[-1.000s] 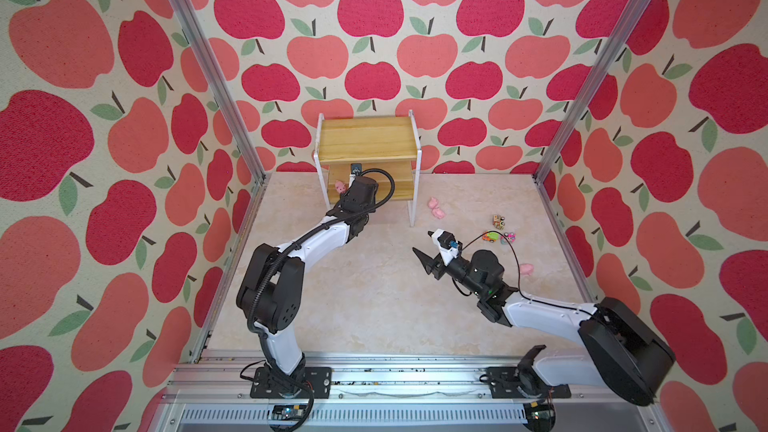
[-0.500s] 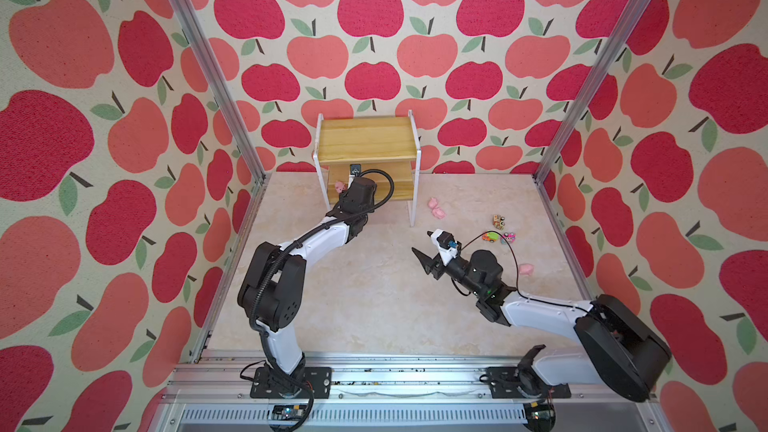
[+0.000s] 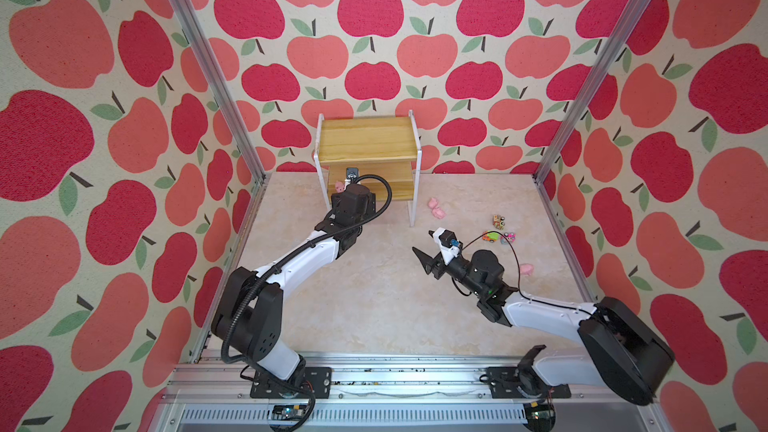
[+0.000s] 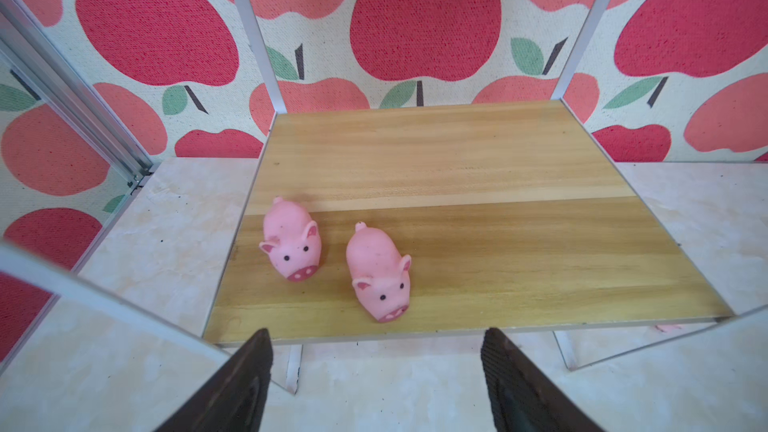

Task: Place and organize the plastic toys onto the shelf
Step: 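Open the left gripper and draw it back from the shelf, then move the right gripper over the two pigs beside the shelf leg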

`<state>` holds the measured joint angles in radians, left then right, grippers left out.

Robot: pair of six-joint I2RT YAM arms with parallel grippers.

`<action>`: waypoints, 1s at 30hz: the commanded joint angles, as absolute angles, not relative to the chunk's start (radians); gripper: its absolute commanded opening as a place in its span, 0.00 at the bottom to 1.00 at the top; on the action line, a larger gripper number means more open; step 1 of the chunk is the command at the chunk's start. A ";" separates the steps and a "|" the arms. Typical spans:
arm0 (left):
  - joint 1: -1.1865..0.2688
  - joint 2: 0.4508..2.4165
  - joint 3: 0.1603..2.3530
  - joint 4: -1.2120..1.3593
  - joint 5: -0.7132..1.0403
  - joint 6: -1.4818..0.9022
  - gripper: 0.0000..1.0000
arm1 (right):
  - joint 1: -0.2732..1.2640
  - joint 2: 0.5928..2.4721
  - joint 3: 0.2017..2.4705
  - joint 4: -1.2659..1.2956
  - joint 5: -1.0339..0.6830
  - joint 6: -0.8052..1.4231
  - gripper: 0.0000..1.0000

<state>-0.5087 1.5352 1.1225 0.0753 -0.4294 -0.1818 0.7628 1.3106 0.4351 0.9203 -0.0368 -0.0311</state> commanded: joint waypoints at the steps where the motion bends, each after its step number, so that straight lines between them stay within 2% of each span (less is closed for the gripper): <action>1: -0.525 1.426 1.065 0.017 -0.413 -0.158 0.87 | 0.747 1.238 0.450 0.830 0.025 0.061 0.74; 4: -0.543 1.314 1.007 -0.039 -0.379 -0.161 0.90 | 0.733 1.160 0.480 0.663 0.088 0.123 0.76; 5: -0.554 1.275 0.989 -0.065 -0.372 -0.159 0.98 | 0.728 1.131 0.496 0.591 0.111 0.138 0.76; 6: -0.569 1.237 0.974 -0.092 -0.367 -0.153 0.99 | 0.722 1.106 0.511 0.520 0.134 0.149 0.77; 10: -0.638 1.111 0.941 -0.196 -0.353 -0.111 0.99 | 0.657 1.027 0.561 0.305 0.178 0.212 0.81; 13: -0.655 1.029 0.949 -0.290 -0.233 -0.091 0.99 | 0.561 1.013 0.620 0.142 0.134 0.288 0.85; 19: -0.652 0.955 1.028 -0.457 -0.042 -0.026 0.99 | 0.435 1.141 0.769 -0.020 0.012 0.352 0.85; 26: -0.506 0.964 1.076 -0.473 0.145 -0.040 0.95 | 0.379 1.357 0.913 -0.034 -0.092 0.423 0.81; 30: -0.449 1.000 1.063 -0.471 0.163 -0.049 0.91 | 0.374 1.484 0.994 -0.024 -0.125 0.463 0.78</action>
